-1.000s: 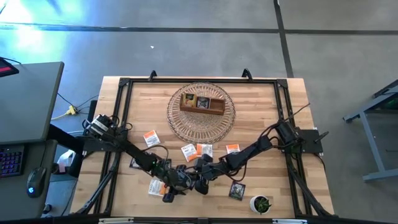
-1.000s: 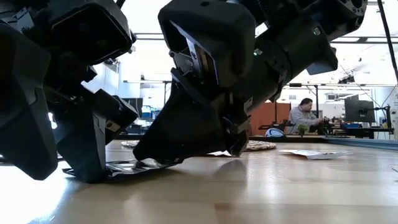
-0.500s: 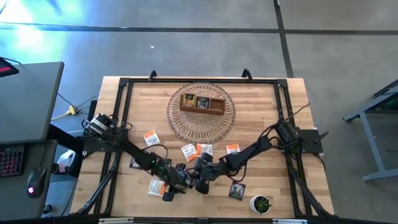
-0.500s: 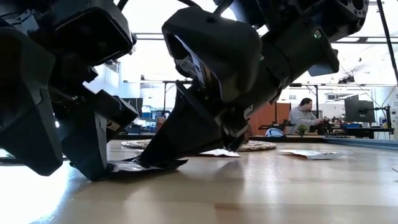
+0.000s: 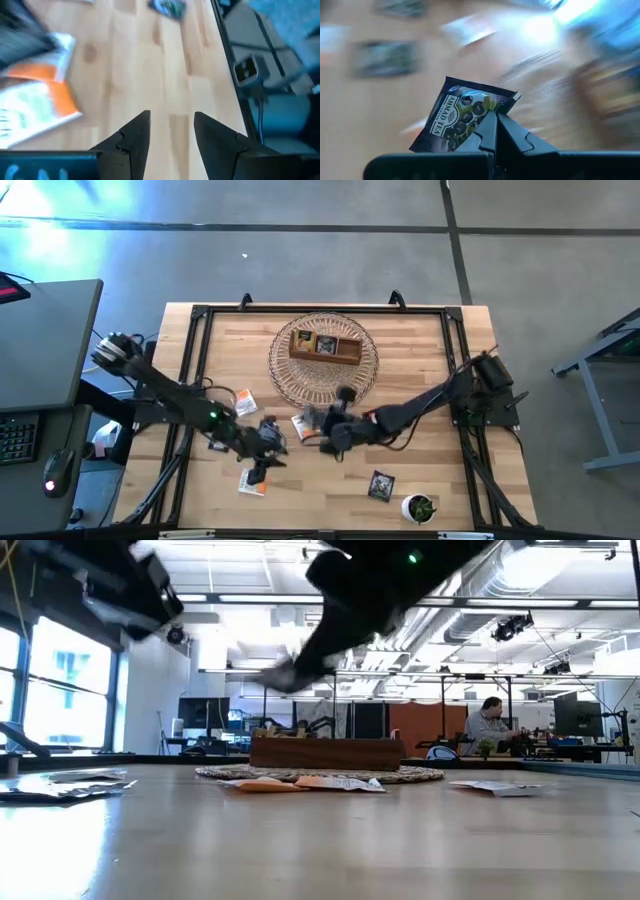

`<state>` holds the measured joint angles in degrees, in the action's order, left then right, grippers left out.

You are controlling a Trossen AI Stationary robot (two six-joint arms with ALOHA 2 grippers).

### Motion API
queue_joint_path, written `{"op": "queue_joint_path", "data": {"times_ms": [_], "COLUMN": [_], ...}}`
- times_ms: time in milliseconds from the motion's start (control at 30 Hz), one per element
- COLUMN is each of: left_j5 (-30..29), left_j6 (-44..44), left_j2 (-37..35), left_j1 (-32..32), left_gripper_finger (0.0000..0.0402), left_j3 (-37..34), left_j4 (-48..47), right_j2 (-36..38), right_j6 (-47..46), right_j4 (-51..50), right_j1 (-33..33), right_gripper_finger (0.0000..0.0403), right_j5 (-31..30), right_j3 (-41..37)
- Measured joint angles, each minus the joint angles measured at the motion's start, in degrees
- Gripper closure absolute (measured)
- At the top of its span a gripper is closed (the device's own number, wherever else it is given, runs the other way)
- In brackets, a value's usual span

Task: Pick & Place Tea
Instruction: Put the black tea bag into the middle section of the wooden organizer

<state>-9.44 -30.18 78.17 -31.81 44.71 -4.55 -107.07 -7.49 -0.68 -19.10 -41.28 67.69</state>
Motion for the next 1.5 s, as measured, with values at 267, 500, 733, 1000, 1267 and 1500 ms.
{"op": "queue_joint_path", "data": {"times_ms": [267,500,733,1000,1267,1500], "left_j5": [-7.9,-12.4,-13.3,-14.9,-15.2,-15.8], "left_j6": [-0.1,-3.1,-7.6,-9.1,-9.3,-10.6], "left_j2": [-8.3,-8.4,-8.9,-10.4,-11.5,-11.5], "left_j1": [0.0,0.0,1.2,1.1,1.1,1.1], "left_gripper_finger": [0.0250,0.0250,0.0250,0.0250,0.0250,0.0250], "left_j3": [0.1,0.2,0.2,0.2,0.2,0.2], "left_j4": [-11.4,-17.4,-18.9,-19.9,-20.1,-23.2], "right_j2": [2.5,1.6,1.2,-0.9,-3.8,-3.9], "right_j6": [40.3,47.7,49.0,50.4,54.6,54.4], "right_j4": [6.1,2.5,0.7,0.8,3.5,5.2], "right_j1": [12.5,25.9,33.1,33.7,33.1,32.7], "right_gripper_finger": [0.0401,0.0402,0.0402,0.0402,0.0377,0.0332], "right_j5": [-9.0,1.2,10.5,14.5,14.5,13.3], "right_j3": [0.1,0.0,0.0,0.0,0.0,0.0]}}
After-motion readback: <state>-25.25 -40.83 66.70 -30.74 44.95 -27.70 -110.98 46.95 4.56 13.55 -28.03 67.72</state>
